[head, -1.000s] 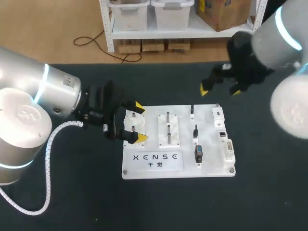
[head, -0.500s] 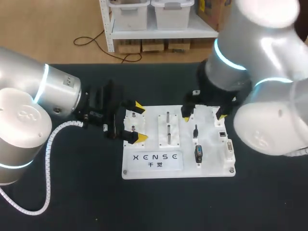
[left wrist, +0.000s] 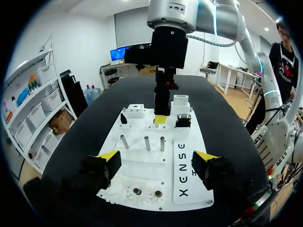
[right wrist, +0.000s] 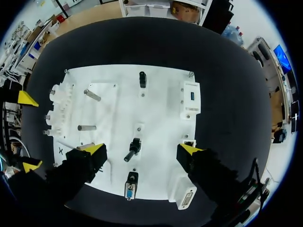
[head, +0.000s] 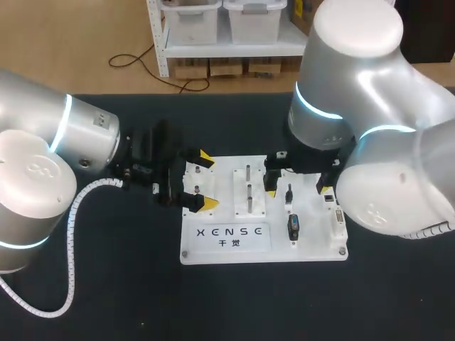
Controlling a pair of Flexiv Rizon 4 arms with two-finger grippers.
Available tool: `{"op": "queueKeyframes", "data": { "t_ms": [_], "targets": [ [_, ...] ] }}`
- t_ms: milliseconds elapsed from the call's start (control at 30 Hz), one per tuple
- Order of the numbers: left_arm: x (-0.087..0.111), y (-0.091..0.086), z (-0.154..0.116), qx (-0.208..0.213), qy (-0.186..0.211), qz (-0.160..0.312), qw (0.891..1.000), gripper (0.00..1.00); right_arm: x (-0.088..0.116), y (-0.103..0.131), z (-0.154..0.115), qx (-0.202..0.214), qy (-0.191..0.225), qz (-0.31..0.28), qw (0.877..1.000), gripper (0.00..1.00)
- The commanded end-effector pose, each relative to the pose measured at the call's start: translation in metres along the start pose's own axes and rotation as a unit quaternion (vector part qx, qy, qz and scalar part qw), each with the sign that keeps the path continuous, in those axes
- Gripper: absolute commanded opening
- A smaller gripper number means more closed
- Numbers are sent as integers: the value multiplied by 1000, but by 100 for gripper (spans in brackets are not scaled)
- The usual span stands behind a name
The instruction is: Insert the Ethernet cable into its matching sockets.
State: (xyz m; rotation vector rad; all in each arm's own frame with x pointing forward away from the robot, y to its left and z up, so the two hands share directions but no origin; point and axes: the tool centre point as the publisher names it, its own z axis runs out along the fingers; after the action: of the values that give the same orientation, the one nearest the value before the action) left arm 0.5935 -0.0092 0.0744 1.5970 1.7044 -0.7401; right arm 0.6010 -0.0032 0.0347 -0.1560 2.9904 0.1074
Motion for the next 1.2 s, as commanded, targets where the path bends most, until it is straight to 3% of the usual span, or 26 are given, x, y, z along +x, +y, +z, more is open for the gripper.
{"op": "queueKeyframes", "data": {
  "t_ms": [33, 167, 233, 300, 333, 367, 600, 733, 1000, 1200],
  "targets": [
    [0, 1, 1, 0, 0, 0, 1000, 100, -2, 1, 8, -2, 4, -4, 1000, 100],
    [0, 1, 1, 0, 0, 0, 1000, 100, -4, 3, 13, -2, 8, -8, 1000, 100],
    [0, 1, 1, 0, 0, 0, 1000, 100, -4, 5, 15, -3, 10, -9, 1000, 92],
    [0, 1, 1, 0, 0, 0, 1000, 100, -5, 6, 15, -3, 11, -10, 1000, 80],
    [0, 1, 1, 0, 0, 0, 1000, 100, -5, 7, 15, -3, 11, -12, 1000, 78],
    [0, 1, 1, 0, 0, 0, 1000, 100, -5, 7, 15, -3, 12, -13, 1000, 50],
    [0, 1, 1, 0, 0, 0, 1000, 100, -5, 7, 18, -1, 15, -17, 1000, 27],
    [0, 1, 1, 0, 0, 0, 1000, 100, -5, 8, 18, -1, 15, -19, 1000, 2],
    [0, 1, 1, 0, 0, 0, 1000, 100, -6, 6, 13, 0, 17, -19, 1000, 0],
    [0, 1, 1, 0, 0, 0, 1000, 100, -13, 1, -13, 0, 12, -11, 1000, 0]
  ]
}}
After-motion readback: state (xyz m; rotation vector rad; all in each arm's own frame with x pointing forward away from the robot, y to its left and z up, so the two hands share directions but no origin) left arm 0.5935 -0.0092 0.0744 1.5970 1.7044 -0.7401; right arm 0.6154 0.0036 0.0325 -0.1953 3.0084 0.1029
